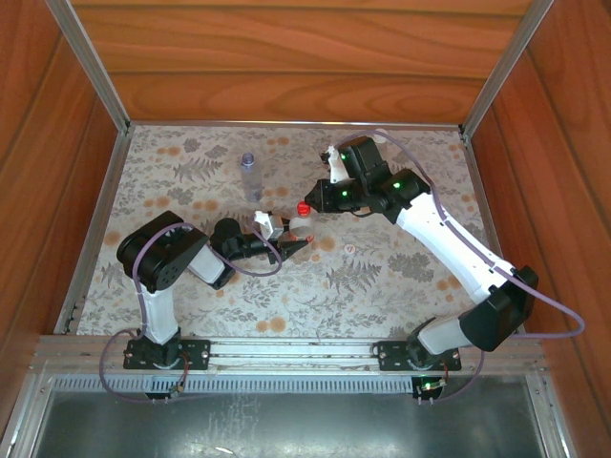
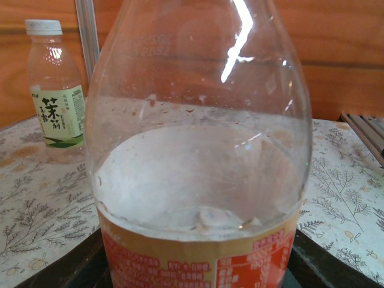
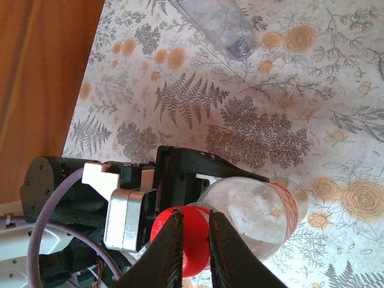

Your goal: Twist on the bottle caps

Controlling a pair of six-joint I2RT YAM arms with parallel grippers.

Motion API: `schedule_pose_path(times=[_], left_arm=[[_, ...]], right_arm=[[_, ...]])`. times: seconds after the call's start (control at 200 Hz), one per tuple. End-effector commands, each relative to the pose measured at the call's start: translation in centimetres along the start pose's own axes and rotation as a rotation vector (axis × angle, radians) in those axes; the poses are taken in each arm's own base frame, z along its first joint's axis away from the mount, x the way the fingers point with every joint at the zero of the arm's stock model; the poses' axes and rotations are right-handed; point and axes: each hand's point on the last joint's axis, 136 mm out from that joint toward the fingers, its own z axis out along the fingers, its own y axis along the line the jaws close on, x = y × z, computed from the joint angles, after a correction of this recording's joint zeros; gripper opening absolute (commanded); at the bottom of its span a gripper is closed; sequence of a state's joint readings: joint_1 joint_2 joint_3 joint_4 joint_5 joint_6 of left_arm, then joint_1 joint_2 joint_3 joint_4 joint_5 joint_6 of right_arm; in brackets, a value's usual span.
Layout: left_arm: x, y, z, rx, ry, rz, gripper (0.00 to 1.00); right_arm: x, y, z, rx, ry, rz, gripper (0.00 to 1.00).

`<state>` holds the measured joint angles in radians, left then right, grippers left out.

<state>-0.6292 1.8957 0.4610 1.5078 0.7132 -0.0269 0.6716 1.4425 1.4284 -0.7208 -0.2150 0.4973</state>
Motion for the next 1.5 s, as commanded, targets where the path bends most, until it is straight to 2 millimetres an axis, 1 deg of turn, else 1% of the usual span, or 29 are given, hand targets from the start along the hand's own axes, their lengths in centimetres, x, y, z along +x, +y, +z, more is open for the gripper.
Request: schedule_pose_path(times=[0.0,0.185,0.34,0.4,0.45,0.58,0.68,0.795,0.85,1.045,1.125,1.179,1.359,1.494], left_arm=[[3.8,-1.2,-0.3,0.044,0.111,-0.106,0.58],[3.9,-1.2,-0.2,0.044,0.113,-0.108,0.58],[3.9,-1.1,-0.1,0.045,0.111,-0.110,0.58],[3.9,-1.1,-0.1,0.044,0.111,-0.109,0.58],[3.8,-1.1,-0.1,0.046,0.111,-0.109,0.58],[3.8,-1.1,-0.1,0.046,0.110,-0.111,0.58],[3.9,-0.9,0.0,0.040,0.111,-0.112,0.58],[3.8,-0.8,0.1,0.039,0.107,-0.114,0.58],[3.7,-0.8,0.2,0.040,0.106,-0.115,0.58],[3.8,-0.7,-0.1,0.032,0.109,-0.129,0.58],[4.0,-0.6,-0.1,0.030,0.112,-0.132,0.58],[4.1,-0.6,-0.1,0.030,0.113,-0.133,0.57],[4.1,-0.3,-0.2,0.021,0.114,-0.137,0.58],[4.2,-0.2,-0.3,0.015,0.115,-0.139,0.58]], right_arm=[[2.9,-3.6,1.0,0.120,0.108,0.057,0.23],[2.3,-3.1,0.6,0.100,0.079,0.040,0.34],[2.0,-2.1,0.6,0.050,0.073,0.026,0.51],[2.1,-1.7,0.8,0.027,0.086,0.027,0.55],[2.3,-1.5,1.0,0.015,0.099,0.032,0.55],[2.9,-1.7,1.3,0.009,0.124,0.051,0.48],[3.0,-1.3,1.2,-0.020,0.119,0.058,0.48],[3.1,-0.6,1.1,-0.059,0.116,0.056,0.52],[3.1,-0.7,1.1,-0.052,0.113,0.056,0.52],[3.4,-1.6,0.8,-0.013,0.097,0.062,0.37],[3.5,-1.7,0.8,-0.013,0.095,0.067,0.34],[3.5,-1.9,0.7,-0.007,0.089,0.072,0.30],[3.4,-2.2,0.2,0.010,0.068,0.074,0.25],[3.6,-2.4,0.2,0.017,0.066,0.077,0.24]])
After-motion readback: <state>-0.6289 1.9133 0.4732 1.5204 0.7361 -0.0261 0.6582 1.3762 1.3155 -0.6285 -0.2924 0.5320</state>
